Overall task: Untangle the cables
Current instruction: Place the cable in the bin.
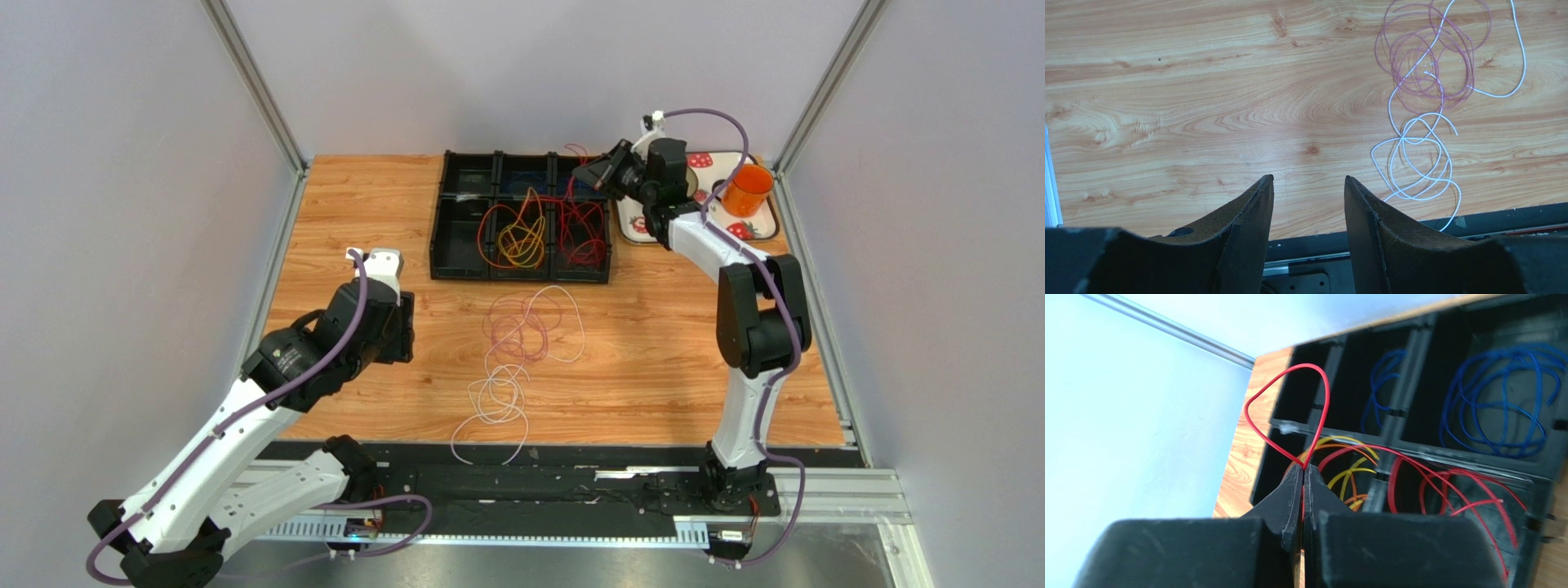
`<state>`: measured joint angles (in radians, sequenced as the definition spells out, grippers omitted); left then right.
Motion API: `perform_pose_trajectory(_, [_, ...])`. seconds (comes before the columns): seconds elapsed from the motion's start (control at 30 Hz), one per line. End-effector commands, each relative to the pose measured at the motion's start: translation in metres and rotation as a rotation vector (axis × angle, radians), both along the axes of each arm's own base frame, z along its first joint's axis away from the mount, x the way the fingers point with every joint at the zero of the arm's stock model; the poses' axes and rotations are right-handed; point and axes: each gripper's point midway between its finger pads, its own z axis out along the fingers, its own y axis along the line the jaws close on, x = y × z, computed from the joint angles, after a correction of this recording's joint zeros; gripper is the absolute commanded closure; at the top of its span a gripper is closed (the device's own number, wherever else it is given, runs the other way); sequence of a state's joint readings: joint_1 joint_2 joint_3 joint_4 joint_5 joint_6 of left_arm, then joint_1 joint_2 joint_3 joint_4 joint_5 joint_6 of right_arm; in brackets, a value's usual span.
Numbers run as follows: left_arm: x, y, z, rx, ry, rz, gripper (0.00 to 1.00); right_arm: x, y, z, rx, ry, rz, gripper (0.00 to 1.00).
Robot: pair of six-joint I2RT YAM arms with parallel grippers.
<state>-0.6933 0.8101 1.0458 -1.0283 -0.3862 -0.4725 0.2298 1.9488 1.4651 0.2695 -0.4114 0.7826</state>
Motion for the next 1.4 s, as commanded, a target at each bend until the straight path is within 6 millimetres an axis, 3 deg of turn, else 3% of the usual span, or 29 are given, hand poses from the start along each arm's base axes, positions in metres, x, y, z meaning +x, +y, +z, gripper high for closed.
perform_pose_trajectory(0.0, [0.003, 0.001, 0.002, 0.002, -0.017, 0.011, 0.45, 0.005, -0.008, 0.011, 0.045, -0.046, 0.039, 1.00])
perform_pose_trajectory(0.13, [0.004, 0.002, 0.001, 0.005, -0.015, 0.016, 0.45, 0.001, -0.035, -0.017, -0.037, 0.030, -0.038, 1.00])
perform_pose_trajectory(0.2, [0.004, 0.001, 0.000, 0.009, -0.010, 0.014, 0.45, 0.000, -0.057, -0.018, -0.091, 0.024, -0.107, 1.00])
perform_pose_trajectory(0.23, [0.004, 0.002, 0.001, 0.010, -0.011, 0.017, 0.45, -0.006, -0.067, -0.035, -0.125, 0.072, -0.133, 1.00])
perform_pose_trajectory(0.33, [0.005, 0.001, -0.001, 0.015, -0.005, 0.017, 0.45, -0.013, -0.086, -0.047, -0.220, 0.093, -0.196, 1.00])
perform_pose_trajectory(0.43, [0.005, 0.001, -0.001, 0.014, -0.004, 0.016, 0.45, -0.021, -0.090, -0.068, -0.264, 0.145, -0.194, 1.00])
perform_pose_trajectory(0.63, [0.004, 0.002, 0.000, 0.014, -0.006, 0.019, 0.45, -0.024, -0.085, -0.085, -0.316, 0.176, -0.167, 1.00])
perform_pose_trajectory(0.87, [0.005, 0.002, 0.000, 0.014, -0.006, 0.023, 0.46, -0.028, -0.057, -0.090, -0.516, 0.155, -0.102, 1.00])
perform_pose_trajectory(1.13, [0.005, 0.002, 0.000, 0.014, -0.004, 0.022, 0.46, -0.037, -0.048, -0.113, -0.591, 0.204, -0.061, 1.00])
perform_pose_trajectory(1.17, [0.004, 0.002, 0.000, 0.014, -0.004, 0.022, 0.46, -0.033, -0.046, -0.109, -0.597, 0.197, -0.064, 1.00])
perform_pose_trajectory(1.23, [0.004, 0.002, 0.000, 0.014, -0.004, 0.022, 0.46, -0.034, -0.044, -0.123, -0.636, 0.242, -0.058, 1.00])
perform_pose_trajectory(1.37, [0.004, 0.003, 0.000, 0.013, -0.006, 0.024, 0.46, -0.030, -0.053, -0.125, -0.668, 0.279, -0.109, 0.94])
